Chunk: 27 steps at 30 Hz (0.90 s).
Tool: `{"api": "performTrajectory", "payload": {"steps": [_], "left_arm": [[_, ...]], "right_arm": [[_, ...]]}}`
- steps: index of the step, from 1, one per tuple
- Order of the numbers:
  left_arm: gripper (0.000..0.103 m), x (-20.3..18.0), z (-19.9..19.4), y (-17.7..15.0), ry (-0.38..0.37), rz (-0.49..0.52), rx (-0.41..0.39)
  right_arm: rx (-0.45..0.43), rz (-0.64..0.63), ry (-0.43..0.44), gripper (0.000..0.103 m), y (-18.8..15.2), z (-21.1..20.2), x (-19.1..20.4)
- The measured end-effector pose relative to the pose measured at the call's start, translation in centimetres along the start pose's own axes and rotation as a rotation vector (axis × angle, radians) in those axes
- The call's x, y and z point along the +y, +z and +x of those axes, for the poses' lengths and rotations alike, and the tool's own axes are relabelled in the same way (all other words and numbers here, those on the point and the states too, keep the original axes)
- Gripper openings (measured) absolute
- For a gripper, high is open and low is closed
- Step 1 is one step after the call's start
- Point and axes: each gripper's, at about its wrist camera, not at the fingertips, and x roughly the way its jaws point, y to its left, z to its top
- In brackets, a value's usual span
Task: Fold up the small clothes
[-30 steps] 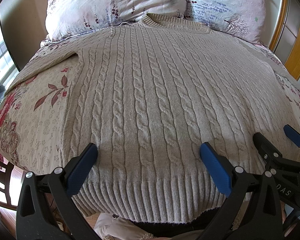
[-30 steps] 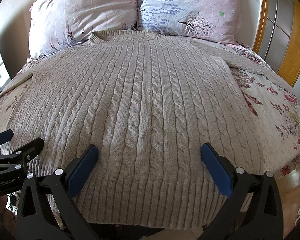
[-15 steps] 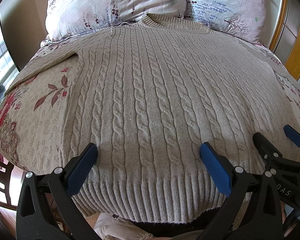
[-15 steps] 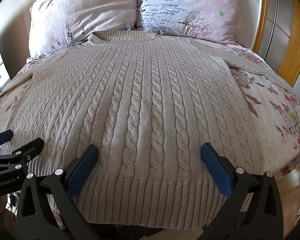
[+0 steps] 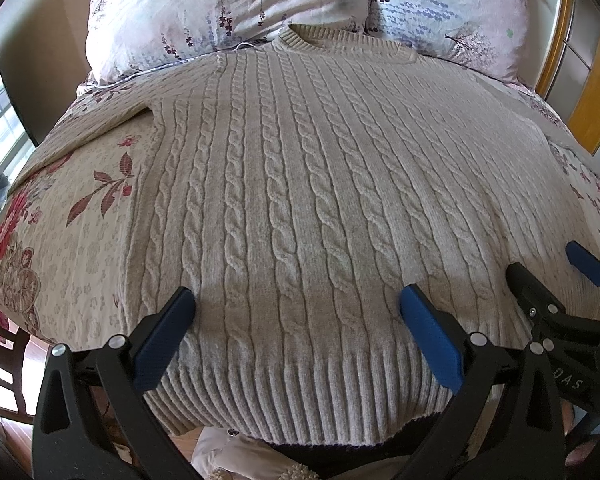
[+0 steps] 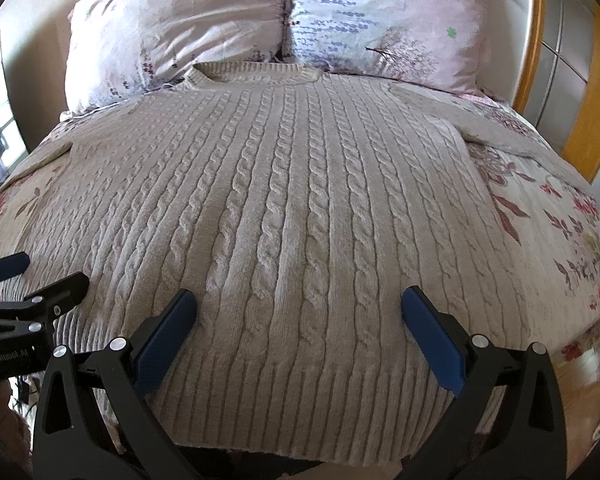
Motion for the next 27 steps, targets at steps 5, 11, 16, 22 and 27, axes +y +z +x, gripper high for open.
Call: {"api": "performTrajectory", "payload": {"steps": [5, 11, 16, 22, 27], "left_arm": [[0.101, 0.2, 0.2, 0.6, -0.014, 0.022, 0.017], [0.101, 1.3, 0.5, 2.4, -0.021, 0.025, -0.003], [0.101, 1.9, 0.1, 5.5, 0.012, 0.059, -0.093], [0.101, 2.0, 0.7, 9.4, -0.009, 0.116, -0.123], [0.101, 3.8, 2.1, 12.0, -0.259, 0.022, -0.109]], "right_arm": [[-0.022, -0.051, 0.056, 0.102, 0.1, 0.1, -0.4], [-0.069, -0.008, 0.106, 0.102, 2.7, -0.3, -3.2], [-0.139, 0.215, 0.107, 0.102, 8.0, -0.7, -11.1], [-0.093, 0.594, 0.059, 0.076, 11.7, 2.3, -22.4], [-0.022, 0.964, 0.069, 0.063, 10.8, 5.9, -30.0]]}}
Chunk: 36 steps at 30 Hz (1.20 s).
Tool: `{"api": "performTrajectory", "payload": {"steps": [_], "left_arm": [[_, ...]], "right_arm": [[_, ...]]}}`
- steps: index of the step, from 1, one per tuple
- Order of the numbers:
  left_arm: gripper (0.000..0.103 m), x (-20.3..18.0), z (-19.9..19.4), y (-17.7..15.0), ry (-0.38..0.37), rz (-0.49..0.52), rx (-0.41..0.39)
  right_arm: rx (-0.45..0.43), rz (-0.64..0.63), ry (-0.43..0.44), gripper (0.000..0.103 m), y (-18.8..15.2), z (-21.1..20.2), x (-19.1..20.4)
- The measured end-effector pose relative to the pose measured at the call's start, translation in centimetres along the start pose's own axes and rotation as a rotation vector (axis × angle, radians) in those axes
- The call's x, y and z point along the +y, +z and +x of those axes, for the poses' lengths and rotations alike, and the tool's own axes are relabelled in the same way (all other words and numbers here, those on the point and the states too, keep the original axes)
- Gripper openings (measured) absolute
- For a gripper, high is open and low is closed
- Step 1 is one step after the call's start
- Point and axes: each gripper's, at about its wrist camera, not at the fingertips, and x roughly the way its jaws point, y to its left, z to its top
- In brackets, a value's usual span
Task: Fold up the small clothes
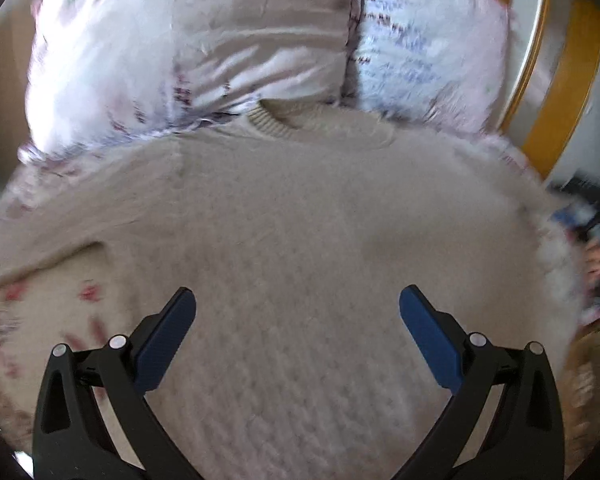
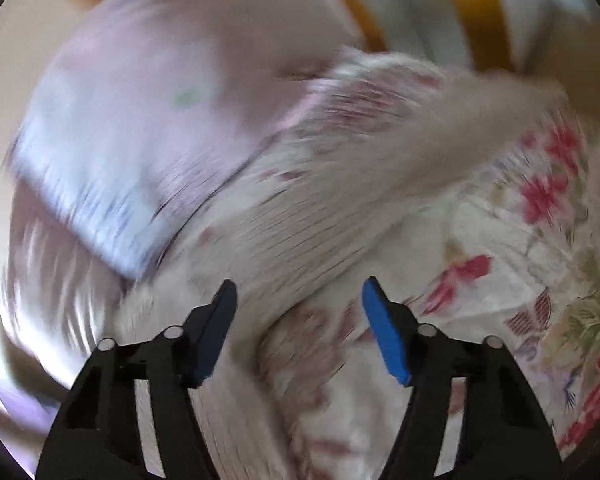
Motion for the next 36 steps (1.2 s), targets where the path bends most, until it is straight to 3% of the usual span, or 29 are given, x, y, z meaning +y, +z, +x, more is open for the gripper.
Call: {"api": "performTrajectory", "payload": {"steps": [2, 7, 14, 17, 18, 22, 27, 32, 36], "left_arm": [[0.101, 0.5, 0.4, 0.6, -0.019, -0.036, -0.004], [0.101, 1.2, 1.4, 2.2, 0.031, -0.036, -0.015], [0.101, 1.8, 3.2, 3.1, 0.052, -0.03, 0.013], [0.101, 1.8, 4.0, 3.4, 0.04, -0.029, 0.015], [0.101, 1.8, 4.2, 3.6, 0.039, -0.029, 0.018], [0.101, 2.1, 4.7, 4.0, 0.018, -0.047, 0.017], [0.101, 3.3, 4.4, 4.1, -0.063, -0.125, -0.043], [0.101, 3.8, 4.4, 4.4, -0.088, -0.17, -0.054], [0.101, 3.7, 4.6, 4.5, -0.096, -0.177, -0.052]], "right_arm": [[0.009, 0.08, -0.007, 0.059, 1.0, 0.7, -1.7], [-0.007, 0.159, -0.021, 0.048, 2.6, 2.1, -3.6], [-0.072, 0.161, -0.072, 0.034, 4.2, 2.3, -4.9], [-0.086, 0.124, -0.093, 0.018, 4.0, 2.7, -4.5], [-0.095, 0.103, -0.096, 0.012, 4.1, 2.8, -4.2], [-0.164, -0.019, -0.108, 0.011, 4.0, 1.8, -1.7], [-0.223, -0.206, -0.006, 0.01, 2.7, -0.3, 4.5], [-0.143, -0.403, 0.172, 0.01, -2.4, -0.8, 11.5], [0.054, -0.573, 0.236, 0.01, -9.2, 2.9, 15.7]]}}
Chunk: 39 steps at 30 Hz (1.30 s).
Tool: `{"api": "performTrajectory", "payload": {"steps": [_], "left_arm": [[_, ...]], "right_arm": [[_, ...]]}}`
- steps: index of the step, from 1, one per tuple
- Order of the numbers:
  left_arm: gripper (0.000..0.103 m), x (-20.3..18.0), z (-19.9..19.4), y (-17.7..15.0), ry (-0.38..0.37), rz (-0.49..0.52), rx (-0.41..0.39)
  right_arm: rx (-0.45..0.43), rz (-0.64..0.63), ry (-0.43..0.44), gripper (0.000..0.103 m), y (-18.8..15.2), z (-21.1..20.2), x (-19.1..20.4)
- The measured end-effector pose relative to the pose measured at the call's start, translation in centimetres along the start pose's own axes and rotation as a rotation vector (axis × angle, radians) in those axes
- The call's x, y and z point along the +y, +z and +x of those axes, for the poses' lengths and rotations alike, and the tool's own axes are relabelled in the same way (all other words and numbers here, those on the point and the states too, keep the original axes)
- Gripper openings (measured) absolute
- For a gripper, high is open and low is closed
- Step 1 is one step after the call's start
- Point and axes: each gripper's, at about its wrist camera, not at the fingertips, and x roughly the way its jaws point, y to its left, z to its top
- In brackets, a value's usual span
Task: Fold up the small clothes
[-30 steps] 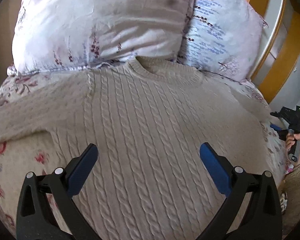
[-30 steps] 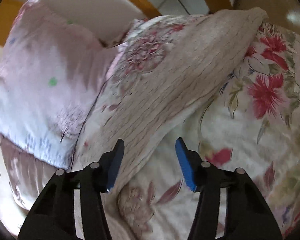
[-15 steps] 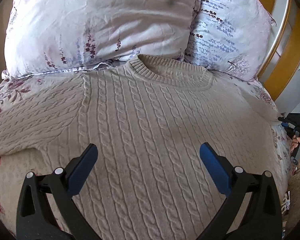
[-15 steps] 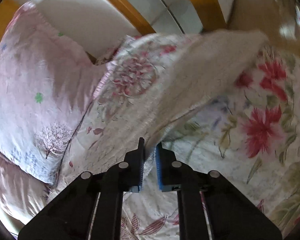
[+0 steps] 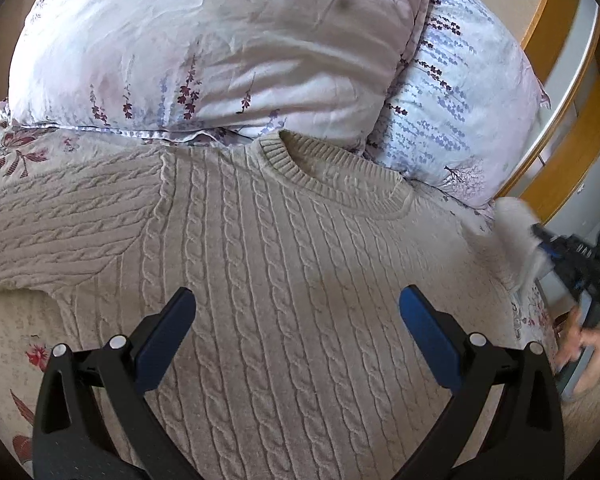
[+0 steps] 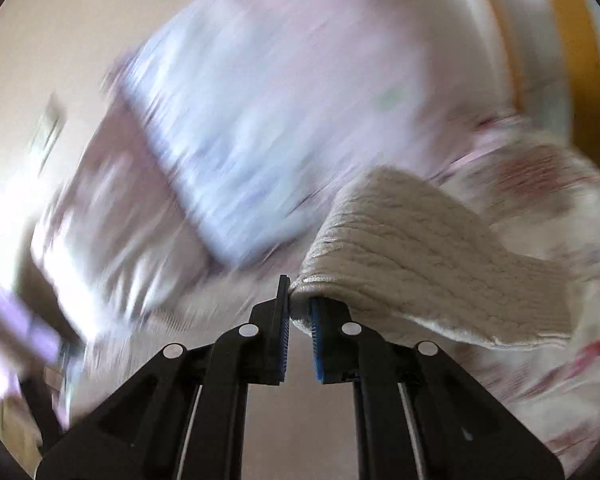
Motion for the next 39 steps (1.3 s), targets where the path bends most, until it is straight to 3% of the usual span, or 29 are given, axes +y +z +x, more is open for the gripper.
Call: {"api": "performTrajectory", "payload": {"steps": [2, 6, 8, 10, 12, 19, 20, 21, 22, 23, 25, 29, 32, 33, 34, 35, 37, 39], "left_arm": [[0.101, 0.0, 0.3, 0.0, -0.012, -0.005, 0.011], [0.101, -0.1, 0.4, -0.2, -0.032, -0.01, 0.03], [0.101, -0.1, 0.3, -0.2, -0.039, -0.008, 0.029], [0.101, 0.0, 0.2, -0.2, -0.041, -0.006, 0.027], [0.101, 0.0, 0.1, -0.1, -0.047, -0.009, 0.029], [0.101, 0.8, 0.0, 0.0, -0.072, -0.054, 0.034], [0.101, 0.9, -0.1, 0.0, -0.074, -0.059, 0.034], [0.101, 1.1, -0.2, 0.0, -0.078, -0.066, 0.033], [0.101, 1.3, -0.3, 0.1, -0.081, -0.073, 0.031], [0.101, 1.5, -0.3, 0.1, -0.084, -0.079, 0.03], [0.101, 1.9, -0.5, 0.1, -0.096, -0.098, 0.025], [0.101, 2.9, -1.0, 0.3, -0.142, -0.15, 0.008], [0.101, 3.5, -1.1, 0.4, -0.182, -0.202, 0.005], [0.101, 3.6, -1.1, 0.4, -0.196, -0.216, 0.009], [0.101, 3.7, -1.0, 0.3, -0.207, -0.23, 0.014], [0.1, 3.9, -0.8, 0.3, -0.22, -0.247, 0.024], [0.096, 4.0, -0.5, 0.2, -0.234, -0.267, 0.039], [0.093, 4.2, 0.0, 0.0, -0.243, -0.292, 0.06]], "right_arm": [[0.112, -0.035, 0.003, 0.01, -2.2, 3.3, 1.4], [0.207, 0.002, -0.004, 0.012, -4.0, 5.3, 1.5], [0.203, 0.088, 0.035, 0.021, -3.8, 4.7, 0.4], [0.169, 0.166, 0.037, 0.045, -3.6, 3.5, -0.9], [0.128, 0.228, 0.016, 0.046, -3.1, 2.5, -2.4], [0.031, 0.392, -0.106, 0.045, -1.3, 1.1, -6.2], [0.017, 0.397, -0.126, 0.043, -1.2, 1.0, -6.5], [0.003, 0.387, -0.159, 0.033, -0.8, 1.0, -6.5], [-0.004, 0.357, -0.199, 0.022, -0.4, 1.2, -6.1], [0.017, 0.319, -0.249, 0.019, -0.2, 1.4, -5.6], [-0.024, 0.202, -0.29, 0.012, 0.7, 1.3, -3.0], [-0.072, -0.014, -0.181, 0.011, 1.3, 0.8, 4.0], [0.059, -0.219, -0.024, 0.012, -0.6, 3.6, 11.0], [0.192, -0.298, 0.043, 0.02, -2.5, 5.8, 13.5], [0.278, -0.334, 0.076, 0.036, -3.9, 7.3, 14.7], [0.348, -0.362, 0.088, 0.042, -5.5, 8.5, 15.4], [0.391, -0.371, 0.084, 0.045, -7.3, 9.1, 15.5], [0.408, -0.286, 0.092, 0.047, -7.7, 8.7, 13.5]]}}
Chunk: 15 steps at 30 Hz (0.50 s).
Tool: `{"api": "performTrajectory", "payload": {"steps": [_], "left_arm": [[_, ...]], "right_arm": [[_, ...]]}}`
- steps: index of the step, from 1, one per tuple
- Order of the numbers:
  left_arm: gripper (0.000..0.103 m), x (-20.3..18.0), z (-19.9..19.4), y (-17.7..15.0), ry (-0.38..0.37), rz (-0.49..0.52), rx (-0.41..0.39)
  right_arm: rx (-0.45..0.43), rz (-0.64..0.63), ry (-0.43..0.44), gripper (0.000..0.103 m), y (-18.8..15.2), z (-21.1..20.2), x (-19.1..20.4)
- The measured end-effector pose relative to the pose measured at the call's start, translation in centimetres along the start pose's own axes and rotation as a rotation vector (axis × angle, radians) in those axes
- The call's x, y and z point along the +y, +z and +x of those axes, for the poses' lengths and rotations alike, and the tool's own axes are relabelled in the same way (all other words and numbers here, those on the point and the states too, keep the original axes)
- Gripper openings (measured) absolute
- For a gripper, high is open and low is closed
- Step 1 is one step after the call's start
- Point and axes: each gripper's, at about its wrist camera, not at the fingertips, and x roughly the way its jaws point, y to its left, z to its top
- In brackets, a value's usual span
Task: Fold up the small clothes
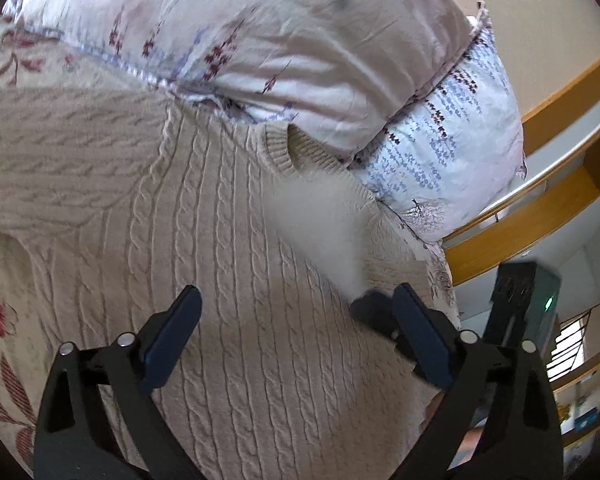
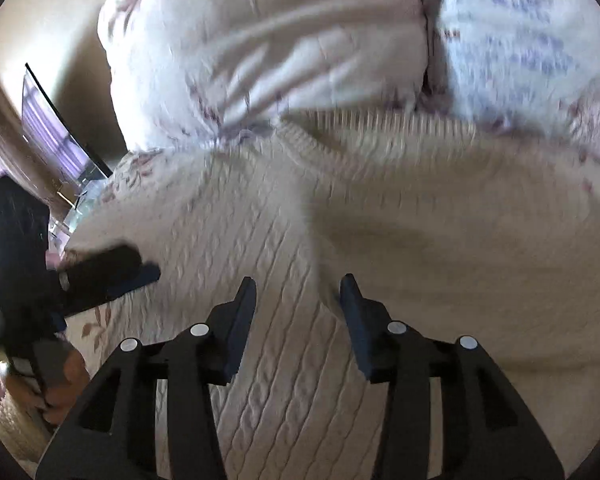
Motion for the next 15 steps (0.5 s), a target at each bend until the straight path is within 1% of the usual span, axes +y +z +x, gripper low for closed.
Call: {"api": "performTrajectory", "payload": {"steps": [2, 5, 6, 7, 9, 10, 12, 13, 15], "left_arm": [[0.085, 0.3, 0.5, 0.0, -0.01, -0.025, 0.019], [0.077, 0.7, 1.7, 0.2, -0.034, -0.078, 0.059], [0.076, 0.8, 2.2, 0.2, -0.037, -0.101, 0.073], [0.072, 1.0, 2.5, 0.2, -0.034, -0.119, 0.084], [0.072, 1.2, 3.1, 0.2, -0.012, -0.148, 0.098], [0.07, 1.3, 3.2, 0.2, -0.008, -0.152, 0.097], [0.066, 1.2, 3.3, 0.3, 0.008, -0.151, 0.089], [0.062, 1.2, 3.4, 0.5, 0.011, -0.152, 0.089], [0.056, 1.3, 3.8, 0.8, 0.02, -0.157, 0.094]], "right_arm": [[-0.013, 0.117, 0.033, 0.047, -0.8, -1.4, -2.5], [-0.069, 0.269, 0.037, 0.047, -1.9, -3.9, -6.2], [-0.105, 0.359, 0.033, 0.047, -2.6, -5.3, -8.4], [-0.129, 0.427, 0.028, 0.047, -3.3, -6.3, -9.9], [-0.186, 0.605, 0.024, 0.047, -4.9, -8.1, -13.6], [-0.212, 0.671, 0.023, 0.047, -5.5, -8.7, -15.0], [-0.257, 0.775, -0.003, 0.047, -6.6, -9.7, -17.8], [-0.271, 0.8, -0.007, 0.047, -6.6, -9.2, -18.6], [-0.313, 0.851, 0.007, 0.046, -7.1, -9.6, -20.4]]}}
